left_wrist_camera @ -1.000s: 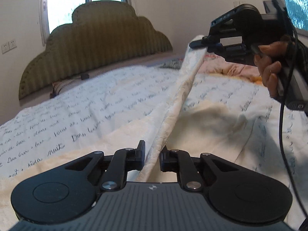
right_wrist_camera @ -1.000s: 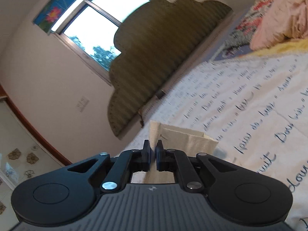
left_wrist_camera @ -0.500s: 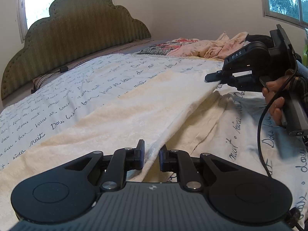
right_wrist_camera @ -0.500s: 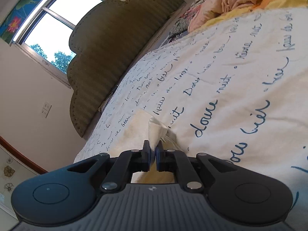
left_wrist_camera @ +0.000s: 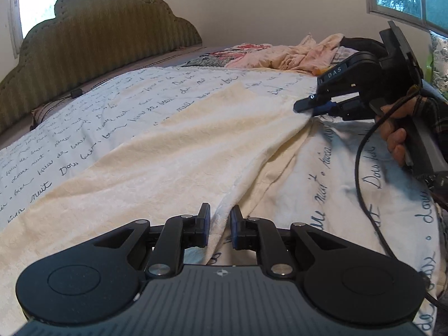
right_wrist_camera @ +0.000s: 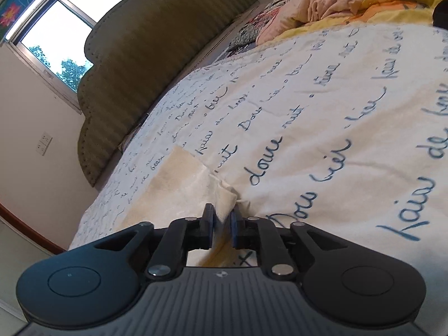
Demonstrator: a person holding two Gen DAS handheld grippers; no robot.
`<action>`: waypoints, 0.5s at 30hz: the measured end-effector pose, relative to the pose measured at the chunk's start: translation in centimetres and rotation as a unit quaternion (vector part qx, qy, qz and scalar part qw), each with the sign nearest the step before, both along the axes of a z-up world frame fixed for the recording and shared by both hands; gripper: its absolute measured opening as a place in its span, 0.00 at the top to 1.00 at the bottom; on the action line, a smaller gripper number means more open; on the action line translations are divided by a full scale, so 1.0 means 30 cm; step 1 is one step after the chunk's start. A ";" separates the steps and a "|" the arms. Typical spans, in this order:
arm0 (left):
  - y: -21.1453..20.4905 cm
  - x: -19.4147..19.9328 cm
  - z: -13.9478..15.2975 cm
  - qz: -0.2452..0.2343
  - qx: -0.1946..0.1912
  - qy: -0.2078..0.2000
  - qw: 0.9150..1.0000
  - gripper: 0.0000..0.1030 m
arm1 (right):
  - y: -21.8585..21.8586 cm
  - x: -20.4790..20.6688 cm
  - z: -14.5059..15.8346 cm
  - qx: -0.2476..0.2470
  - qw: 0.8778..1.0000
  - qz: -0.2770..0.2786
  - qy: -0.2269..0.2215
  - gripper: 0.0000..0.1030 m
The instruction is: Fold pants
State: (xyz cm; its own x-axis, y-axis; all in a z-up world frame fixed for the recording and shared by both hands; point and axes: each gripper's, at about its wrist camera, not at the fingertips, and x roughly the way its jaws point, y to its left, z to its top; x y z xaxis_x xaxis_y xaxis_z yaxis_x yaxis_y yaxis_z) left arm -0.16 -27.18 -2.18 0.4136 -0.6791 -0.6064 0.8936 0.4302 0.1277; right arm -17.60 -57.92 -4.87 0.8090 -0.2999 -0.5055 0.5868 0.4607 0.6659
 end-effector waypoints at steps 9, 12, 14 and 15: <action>-0.012 -0.018 -0.014 -0.016 0.007 -0.008 1.000 0.85 | 0.079 0.231 0.205 -0.182 0.979 0.075 0.049 0.59; -0.003 -0.018 -0.004 -0.026 0.013 0.000 1.000 0.74 | 0.109 0.412 0.165 -0.166 0.969 0.171 0.059 0.49; 0.018 -0.017 0.017 -0.032 0.009 0.014 0.999 0.71 | 0.120 0.504 0.122 -0.157 0.964 0.196 0.090 0.49; 0.033 -0.013 0.033 -0.032 0.005 0.022 0.999 0.64 | 0.119 0.525 0.097 -0.158 0.961 0.197 0.110 0.50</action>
